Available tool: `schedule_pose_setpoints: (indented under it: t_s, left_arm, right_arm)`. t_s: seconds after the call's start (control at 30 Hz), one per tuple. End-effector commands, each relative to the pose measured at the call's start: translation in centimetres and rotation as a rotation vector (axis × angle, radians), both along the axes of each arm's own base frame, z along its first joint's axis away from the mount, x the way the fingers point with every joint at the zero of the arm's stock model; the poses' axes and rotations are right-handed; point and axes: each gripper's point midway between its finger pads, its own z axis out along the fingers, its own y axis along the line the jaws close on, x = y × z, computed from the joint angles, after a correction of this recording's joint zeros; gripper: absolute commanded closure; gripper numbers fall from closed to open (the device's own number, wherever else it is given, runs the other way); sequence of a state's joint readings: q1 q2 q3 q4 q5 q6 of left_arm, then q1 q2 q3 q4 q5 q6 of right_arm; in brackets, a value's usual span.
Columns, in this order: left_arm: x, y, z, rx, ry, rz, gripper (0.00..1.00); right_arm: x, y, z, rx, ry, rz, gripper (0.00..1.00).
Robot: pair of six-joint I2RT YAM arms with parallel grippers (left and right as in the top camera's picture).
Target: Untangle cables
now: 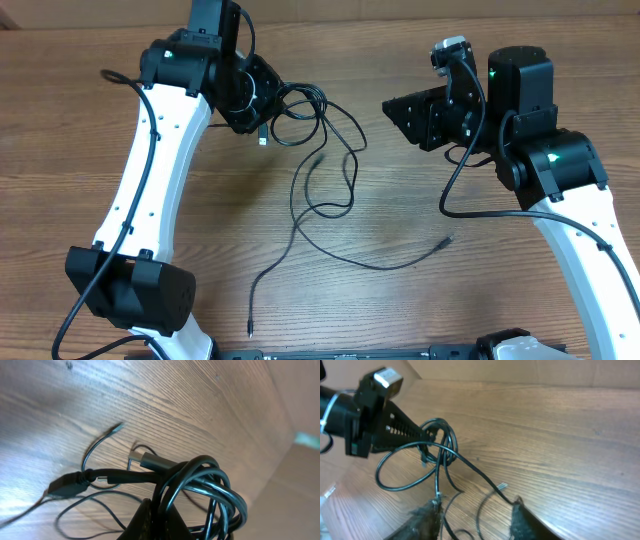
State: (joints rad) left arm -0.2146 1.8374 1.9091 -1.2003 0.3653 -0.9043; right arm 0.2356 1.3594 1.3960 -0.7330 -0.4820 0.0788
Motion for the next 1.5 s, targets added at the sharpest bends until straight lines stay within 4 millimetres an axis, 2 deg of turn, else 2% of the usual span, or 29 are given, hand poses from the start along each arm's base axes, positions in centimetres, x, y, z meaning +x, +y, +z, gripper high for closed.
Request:
schedule_pose_setpoints:
  t_s: [0.0, 0.2, 0.37, 0.53, 0.73, 1.0, 1.23, 1.3, 1.47]
  left_arm:
    - [0.1, 0.0, -0.1, 0.084, -0.079, -0.134, 0.96]
    - [0.4, -0.9, 0.4, 0.096, -0.184, -0.301, 0.96]
    - [0.5, -3.9, 2.5, 0.001, -0.376, -0.566, 0.96]
    - [-0.1, -6.2, 4.4, -0.087, -0.539, -0.755, 0.96]
    - [-1.0, -8.1, 4.7, -0.065, -0.625, -0.889, 0.96]
    - [-1.4, -10.8, 5.4, -0.065, -0.703, -0.958, 0.96]
    - [-1.6, -11.9, 5.8, -0.072, -0.732, -0.977, 0.96]
    - [-1.8, -12.1, 5.8, -0.077, -0.732, -0.982, 0.96]
    - [-2.0, -12.4, 6.0, -0.092, -0.727, -0.979, 0.96]
  right_arm:
    - [-0.1, -0.2, 1.7, 0.002, -0.051, -0.008, 0.5]
    - [0.0, -0.2, 1.7, 0.001, -0.058, -0.006, 0.38]
    - [0.4, -0.1, 1.1, -0.027, -0.069, 0.017, 0.32]
    - [0.9, 0.2, -0.1, -0.028, -0.034, 0.027, 0.32]
    - [0.6, 2.2, 0.1, 0.056, -0.026, 0.137, 0.31]
    - [0.6, 2.2, -0.1, 0.056, -0.014, 0.139, 0.31]
    - [0.4, 2.2, -0.3, 0.054, -0.003, 0.138, 0.32]
    - [0.4, 2.2, -0.3, 0.054, -0.004, 0.138, 0.33]
    - [0.5, 2.2, -0.5, 0.053, 0.0, 0.138, 0.46]
